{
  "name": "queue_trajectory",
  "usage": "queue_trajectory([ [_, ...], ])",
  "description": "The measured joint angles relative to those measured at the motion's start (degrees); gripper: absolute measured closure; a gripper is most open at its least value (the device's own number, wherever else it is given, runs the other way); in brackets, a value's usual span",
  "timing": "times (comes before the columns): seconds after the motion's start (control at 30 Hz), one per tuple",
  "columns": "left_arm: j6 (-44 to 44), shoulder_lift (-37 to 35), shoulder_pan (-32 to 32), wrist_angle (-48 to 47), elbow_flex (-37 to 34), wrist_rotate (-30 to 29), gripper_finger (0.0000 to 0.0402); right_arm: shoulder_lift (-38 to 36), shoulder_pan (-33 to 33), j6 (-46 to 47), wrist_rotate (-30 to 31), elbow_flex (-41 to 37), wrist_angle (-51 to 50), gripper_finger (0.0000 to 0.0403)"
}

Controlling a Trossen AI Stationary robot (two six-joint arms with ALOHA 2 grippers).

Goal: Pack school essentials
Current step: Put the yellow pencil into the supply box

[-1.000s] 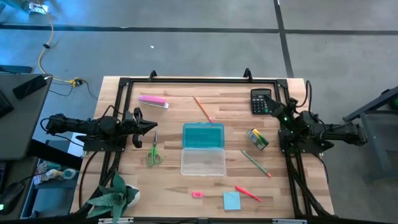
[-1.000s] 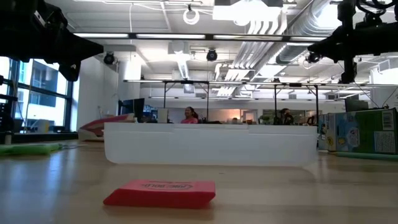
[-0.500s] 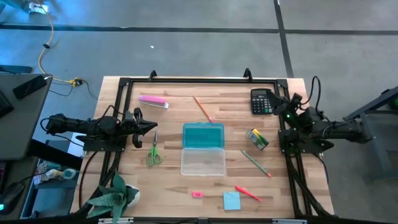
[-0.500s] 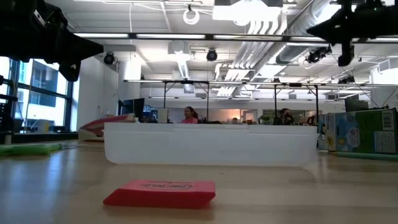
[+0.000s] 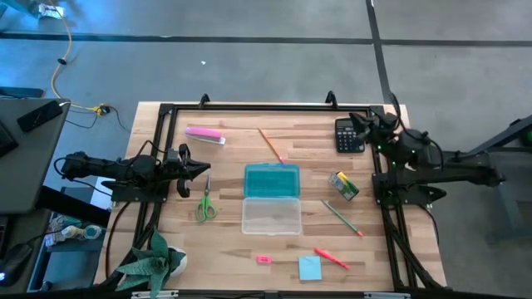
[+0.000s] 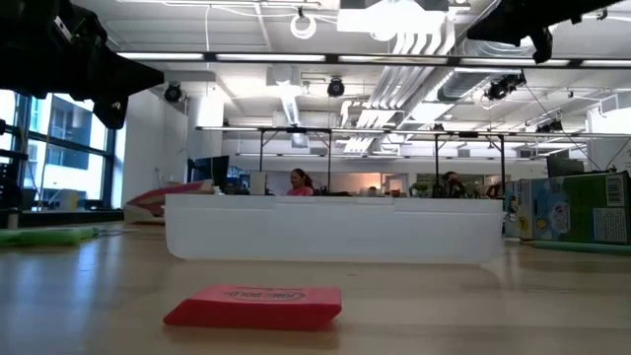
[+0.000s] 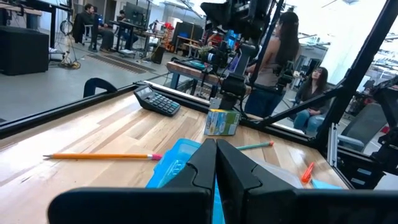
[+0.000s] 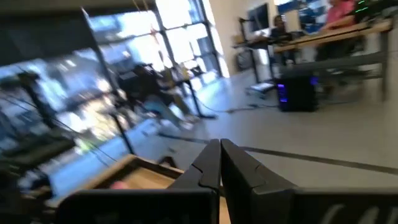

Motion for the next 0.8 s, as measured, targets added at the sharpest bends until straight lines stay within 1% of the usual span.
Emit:
queue_trajectory([
  [0.1, 0.01, 0.0, 0.0, 0.0, 0.0, 0.0, 0.0401, 2.01, -2.59, -0.36, -0.5, 5.01, -6.38, 0.0402],
  [0.27, -1.26, 0.0, 0.0, 1.0, -0.02, -0.3, 0.0401, 5.55, -8.12, -5.33, -7.03, 12.48, -14.44, 0.039],
  [0.37, -1.46, 0.0, 0.0, 2.32, 0.0, -1.78, 0.0401, 8.19, -12.09, -7.0, -12.19, 16.59, -17.51, 0.0368],
  [0.47, -1.48, 0.0, 0.0, 3.5, 0.0, -3.25, 0.0401, 11.49, -15.93, -7.48, -17.21, 20.49, -19.06, 0.0337],
  [0.63, -1.54, 0.0, 0.0, 3.68, 0.0, -4.38, 0.0401, 20.14, -21.87, -6.14, -26.25, 27.03, -23.8, 0.0293],
  [0.8, -4.92, 0.0, 0.0, 8.24, -0.01, -5.91, 0.0401, 31.52, -25.71, -2.69, -35.68, 33.78, -28.59, 0.0273],
])
